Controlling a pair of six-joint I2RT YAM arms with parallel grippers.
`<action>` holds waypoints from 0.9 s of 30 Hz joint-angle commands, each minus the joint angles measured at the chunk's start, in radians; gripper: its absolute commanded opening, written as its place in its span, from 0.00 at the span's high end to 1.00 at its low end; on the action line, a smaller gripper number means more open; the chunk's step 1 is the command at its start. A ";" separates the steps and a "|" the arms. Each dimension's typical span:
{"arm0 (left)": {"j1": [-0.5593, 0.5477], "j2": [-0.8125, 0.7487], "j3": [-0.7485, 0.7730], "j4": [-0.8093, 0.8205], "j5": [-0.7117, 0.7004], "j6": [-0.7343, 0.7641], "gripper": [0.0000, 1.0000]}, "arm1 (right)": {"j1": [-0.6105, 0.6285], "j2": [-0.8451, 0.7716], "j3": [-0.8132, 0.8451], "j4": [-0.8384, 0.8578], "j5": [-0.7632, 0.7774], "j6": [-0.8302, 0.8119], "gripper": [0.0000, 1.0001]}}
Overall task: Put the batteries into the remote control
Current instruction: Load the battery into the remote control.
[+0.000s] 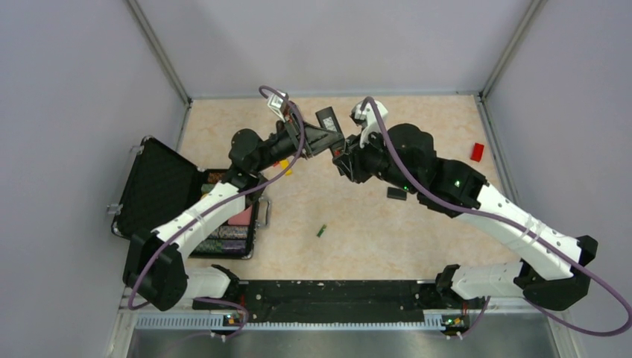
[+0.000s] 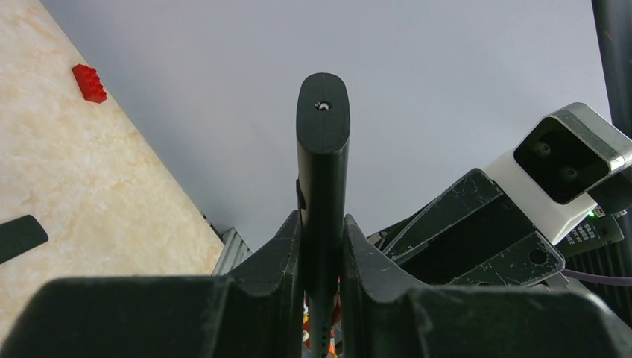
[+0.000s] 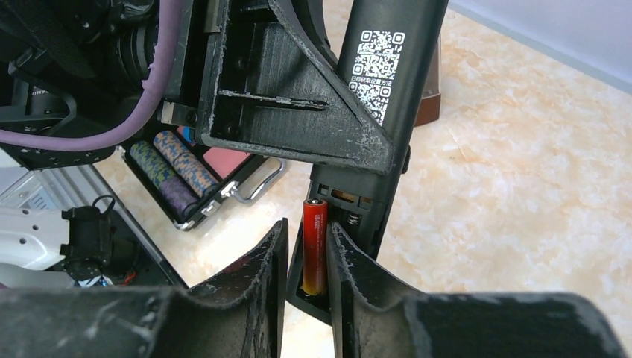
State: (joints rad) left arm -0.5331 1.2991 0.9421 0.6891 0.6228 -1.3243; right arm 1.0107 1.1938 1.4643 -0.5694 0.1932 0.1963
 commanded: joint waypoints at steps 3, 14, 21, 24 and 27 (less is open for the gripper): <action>-0.002 -0.047 0.011 0.061 -0.011 0.019 1.00 | -0.004 0.003 0.086 -0.042 0.040 0.037 0.71; -0.001 -0.054 0.010 0.033 -0.038 0.044 1.00 | -0.015 -0.032 0.135 -0.039 0.077 0.146 0.30; -0.002 -0.068 0.006 0.042 -0.119 0.062 1.00 | -0.052 -0.122 0.055 -0.079 0.207 0.474 0.01; -0.003 -0.082 -0.001 0.051 -0.162 0.076 1.00 | -0.090 -0.160 -0.030 -0.019 0.137 0.638 0.01; -0.003 -0.088 -0.010 0.070 -0.185 0.076 1.00 | -0.096 -0.168 -0.104 0.088 0.080 0.718 0.01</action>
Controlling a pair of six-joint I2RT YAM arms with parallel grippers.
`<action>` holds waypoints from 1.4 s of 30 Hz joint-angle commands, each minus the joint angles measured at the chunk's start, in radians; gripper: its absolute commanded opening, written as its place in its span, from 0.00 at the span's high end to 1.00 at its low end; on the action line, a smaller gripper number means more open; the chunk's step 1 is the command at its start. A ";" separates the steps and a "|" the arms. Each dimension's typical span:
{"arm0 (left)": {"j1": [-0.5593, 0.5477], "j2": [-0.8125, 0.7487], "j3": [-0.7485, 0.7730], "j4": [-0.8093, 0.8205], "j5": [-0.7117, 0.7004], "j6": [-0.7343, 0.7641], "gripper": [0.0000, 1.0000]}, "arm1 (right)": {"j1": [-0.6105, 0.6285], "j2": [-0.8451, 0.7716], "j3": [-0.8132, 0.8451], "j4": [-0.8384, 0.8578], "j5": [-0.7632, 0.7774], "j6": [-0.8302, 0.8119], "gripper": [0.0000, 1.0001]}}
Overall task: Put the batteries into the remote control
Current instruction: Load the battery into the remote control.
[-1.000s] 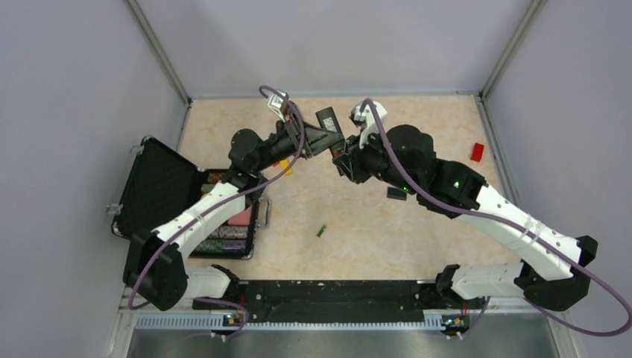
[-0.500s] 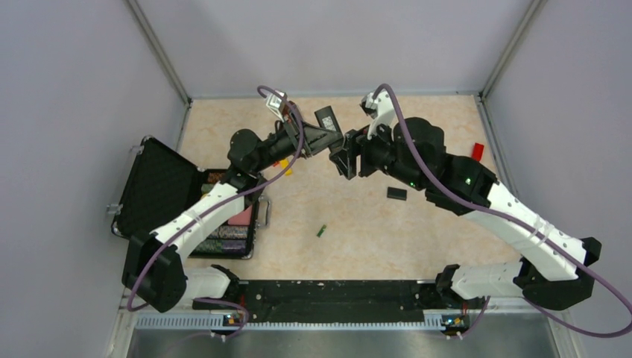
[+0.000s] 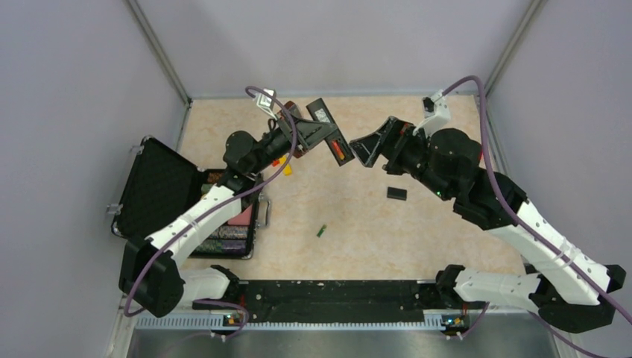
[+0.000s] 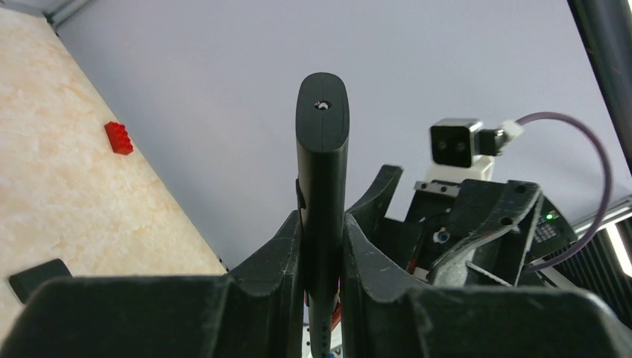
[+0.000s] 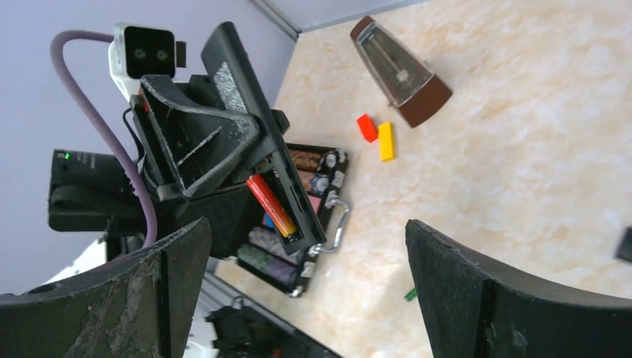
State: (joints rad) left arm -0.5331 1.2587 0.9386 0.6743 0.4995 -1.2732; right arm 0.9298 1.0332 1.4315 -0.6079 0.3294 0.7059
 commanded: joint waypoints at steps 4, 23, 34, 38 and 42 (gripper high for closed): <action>-0.003 -0.057 -0.016 0.085 -0.087 0.020 1.00 | -0.029 0.036 -0.083 0.177 -0.128 0.288 0.01; -0.004 -0.102 -0.040 -0.027 -0.168 0.008 1.00 | -0.118 0.131 -0.173 0.476 -0.318 0.459 0.04; -0.003 -0.099 -0.092 0.078 -0.181 0.007 1.00 | -0.117 0.134 -0.197 0.527 -0.316 0.456 0.33; -0.004 -0.108 -0.092 0.081 -0.194 -0.003 1.00 | -0.117 0.122 -0.230 0.557 -0.314 0.474 0.35; -0.003 -0.114 -0.092 0.085 -0.196 -0.018 1.00 | -0.117 0.123 -0.242 0.574 -0.316 0.488 0.40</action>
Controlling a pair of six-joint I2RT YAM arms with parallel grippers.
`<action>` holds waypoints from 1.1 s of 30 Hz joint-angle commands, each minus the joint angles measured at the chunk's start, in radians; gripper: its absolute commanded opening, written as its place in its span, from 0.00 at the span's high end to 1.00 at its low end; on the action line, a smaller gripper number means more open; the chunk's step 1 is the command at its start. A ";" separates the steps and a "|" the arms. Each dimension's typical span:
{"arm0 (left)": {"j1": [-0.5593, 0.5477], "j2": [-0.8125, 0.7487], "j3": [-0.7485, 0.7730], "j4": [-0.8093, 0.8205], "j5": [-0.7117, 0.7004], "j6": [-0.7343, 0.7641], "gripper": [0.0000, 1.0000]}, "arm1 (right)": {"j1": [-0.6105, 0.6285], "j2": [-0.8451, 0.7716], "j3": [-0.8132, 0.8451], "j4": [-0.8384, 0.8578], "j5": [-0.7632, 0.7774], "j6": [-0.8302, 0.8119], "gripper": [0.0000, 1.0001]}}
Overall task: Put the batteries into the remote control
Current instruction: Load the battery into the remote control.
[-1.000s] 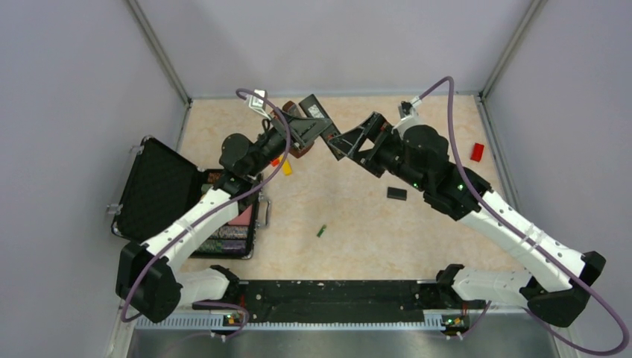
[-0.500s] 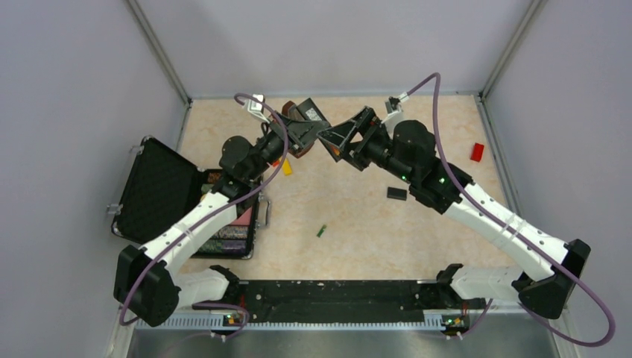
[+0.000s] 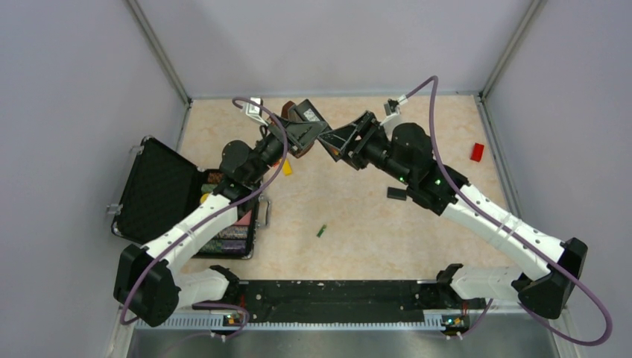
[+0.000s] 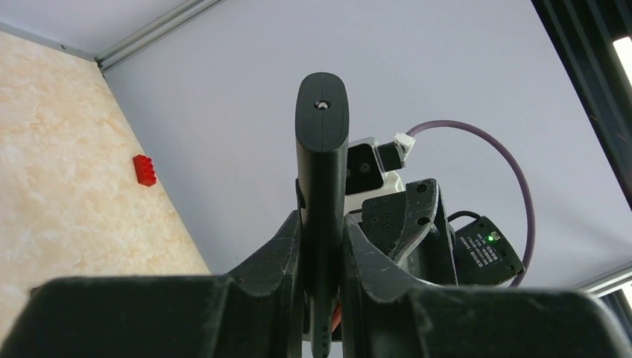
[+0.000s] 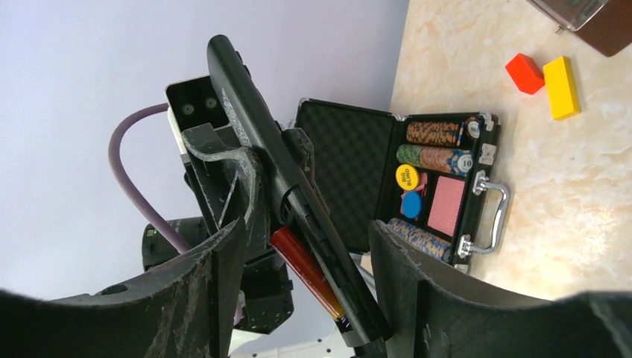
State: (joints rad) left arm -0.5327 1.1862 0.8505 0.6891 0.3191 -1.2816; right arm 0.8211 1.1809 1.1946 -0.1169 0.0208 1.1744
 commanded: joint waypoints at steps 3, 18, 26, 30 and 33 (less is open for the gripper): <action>-0.003 -0.048 -0.011 0.080 -0.018 -0.018 1.00 | -0.009 -0.024 -0.009 0.091 -0.013 0.034 0.42; -0.004 -0.058 -0.034 0.120 -0.019 -0.024 1.00 | -0.011 -0.030 -0.047 0.153 -0.015 0.066 0.56; -0.003 -0.055 -0.011 0.132 -0.035 -0.033 1.00 | -0.011 -0.042 -0.077 0.179 -0.015 0.071 0.67; -0.004 -0.054 -0.001 0.132 -0.052 -0.049 1.00 | -0.011 -0.043 -0.077 0.181 -0.016 0.063 0.72; -0.003 -0.057 0.004 0.123 -0.066 -0.057 1.00 | -0.010 -0.043 -0.078 0.179 -0.015 0.053 0.73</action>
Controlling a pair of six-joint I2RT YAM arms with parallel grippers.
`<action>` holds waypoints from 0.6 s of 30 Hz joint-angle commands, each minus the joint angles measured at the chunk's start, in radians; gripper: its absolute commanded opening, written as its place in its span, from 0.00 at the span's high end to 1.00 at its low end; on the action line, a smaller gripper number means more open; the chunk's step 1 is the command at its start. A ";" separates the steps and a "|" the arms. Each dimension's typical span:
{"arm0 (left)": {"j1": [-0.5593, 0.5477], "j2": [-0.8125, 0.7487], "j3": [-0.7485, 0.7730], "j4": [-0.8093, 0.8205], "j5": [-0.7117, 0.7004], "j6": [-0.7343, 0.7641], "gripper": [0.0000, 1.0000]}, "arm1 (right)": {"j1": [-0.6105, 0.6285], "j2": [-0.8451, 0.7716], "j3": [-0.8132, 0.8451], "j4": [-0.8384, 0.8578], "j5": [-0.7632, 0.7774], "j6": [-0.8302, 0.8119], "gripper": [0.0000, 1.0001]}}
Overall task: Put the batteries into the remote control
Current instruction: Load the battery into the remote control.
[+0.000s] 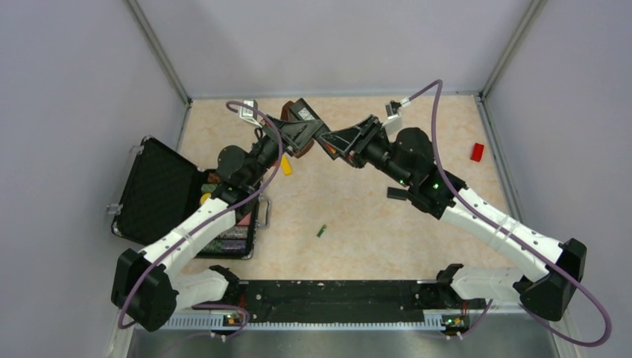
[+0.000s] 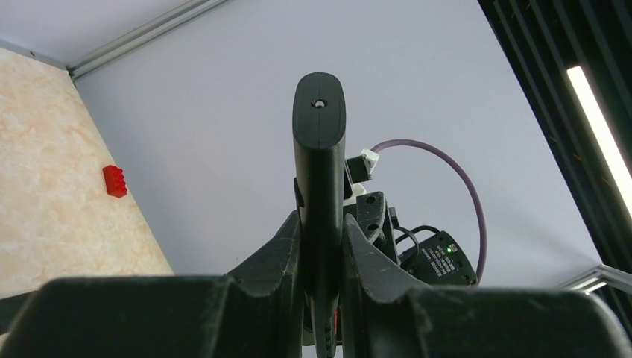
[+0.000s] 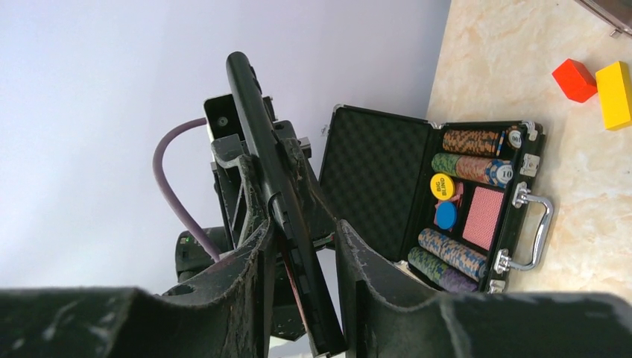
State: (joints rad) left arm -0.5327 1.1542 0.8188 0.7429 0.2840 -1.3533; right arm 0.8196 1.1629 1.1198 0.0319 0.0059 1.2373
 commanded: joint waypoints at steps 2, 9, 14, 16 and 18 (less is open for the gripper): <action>-0.004 -0.034 0.041 0.034 -0.047 0.009 1.00 | -0.009 -0.023 0.004 0.013 0.000 -0.022 0.73; -0.004 -0.033 0.058 -0.009 -0.040 0.019 1.00 | -0.011 -0.008 0.010 -0.020 -0.053 -0.063 0.71; -0.004 -0.035 0.040 -0.013 -0.036 0.013 1.00 | -0.022 -0.009 0.012 -0.012 -0.067 -0.052 0.32; -0.003 -0.040 0.027 -0.020 -0.040 0.024 1.00 | -0.031 -0.014 0.016 -0.005 -0.074 -0.052 0.24; 0.000 -0.050 0.016 -0.038 -0.040 0.038 1.00 | -0.048 -0.024 0.017 -0.001 -0.084 -0.050 0.20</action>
State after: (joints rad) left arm -0.5339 1.1469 0.8307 0.6815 0.2600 -1.3540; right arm 0.8055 1.1629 1.1198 0.0067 -0.0471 1.1961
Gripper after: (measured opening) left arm 0.219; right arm 0.764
